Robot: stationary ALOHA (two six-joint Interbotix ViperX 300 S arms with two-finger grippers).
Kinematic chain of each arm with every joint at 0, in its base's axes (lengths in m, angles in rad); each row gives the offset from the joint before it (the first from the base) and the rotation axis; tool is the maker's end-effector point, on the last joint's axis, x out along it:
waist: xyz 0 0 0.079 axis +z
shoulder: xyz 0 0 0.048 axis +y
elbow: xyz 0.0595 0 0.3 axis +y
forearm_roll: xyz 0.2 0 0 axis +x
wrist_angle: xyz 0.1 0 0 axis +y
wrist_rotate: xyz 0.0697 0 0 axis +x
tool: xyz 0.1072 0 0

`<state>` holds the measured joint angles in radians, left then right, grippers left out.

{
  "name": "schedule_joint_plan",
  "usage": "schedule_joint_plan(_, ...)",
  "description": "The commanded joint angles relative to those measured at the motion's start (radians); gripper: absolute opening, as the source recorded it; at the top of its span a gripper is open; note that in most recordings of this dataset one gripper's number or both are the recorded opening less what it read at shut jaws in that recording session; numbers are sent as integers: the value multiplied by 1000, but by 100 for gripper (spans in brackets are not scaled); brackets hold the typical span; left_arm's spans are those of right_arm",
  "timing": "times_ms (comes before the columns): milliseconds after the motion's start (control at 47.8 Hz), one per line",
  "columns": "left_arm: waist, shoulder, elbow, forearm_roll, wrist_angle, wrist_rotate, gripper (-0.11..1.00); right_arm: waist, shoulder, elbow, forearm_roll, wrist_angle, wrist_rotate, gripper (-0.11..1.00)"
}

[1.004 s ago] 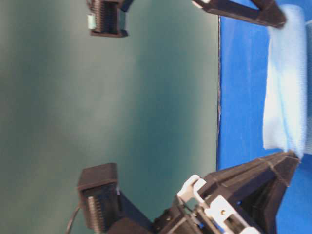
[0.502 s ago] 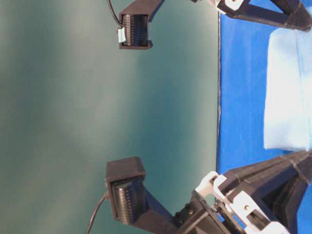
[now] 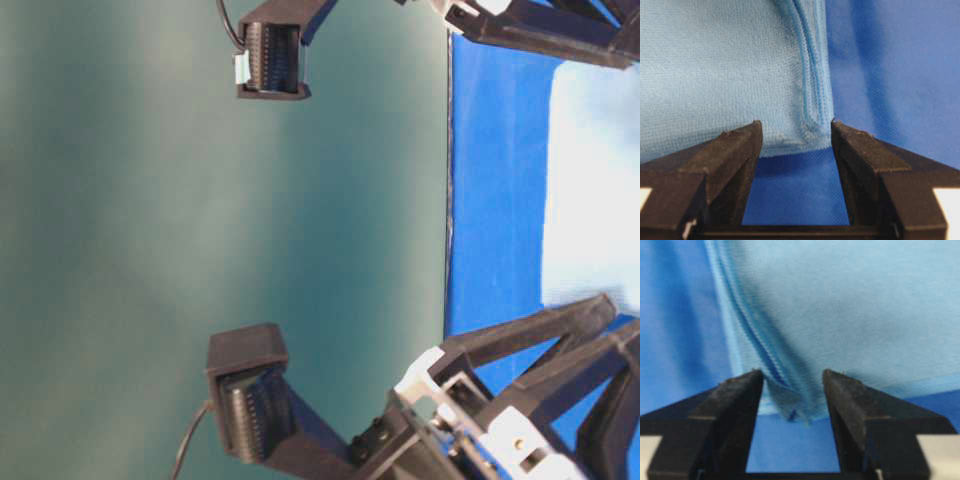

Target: Fold the light blue towel.

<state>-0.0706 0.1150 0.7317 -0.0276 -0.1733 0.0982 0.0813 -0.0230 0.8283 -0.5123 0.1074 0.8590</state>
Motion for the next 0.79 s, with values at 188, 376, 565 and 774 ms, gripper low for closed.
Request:
schedule_joint_plan(188,-2,-179,9,0,124,0,53,95,-153,-58,2,110,2,54)
schedule_joint_plan(376,-3,-333,55,0,149,2,53,112,-288,-74,-9,265,-11,54)
schedule_joint_plan(565,-3,-511,132,0,150,2,53,110,-442,-48,-74,359,-15,54)
schedule_joint_plan(774,5,-741,242,0,155,2,53,110,-660,29,-117,382,-15,54)
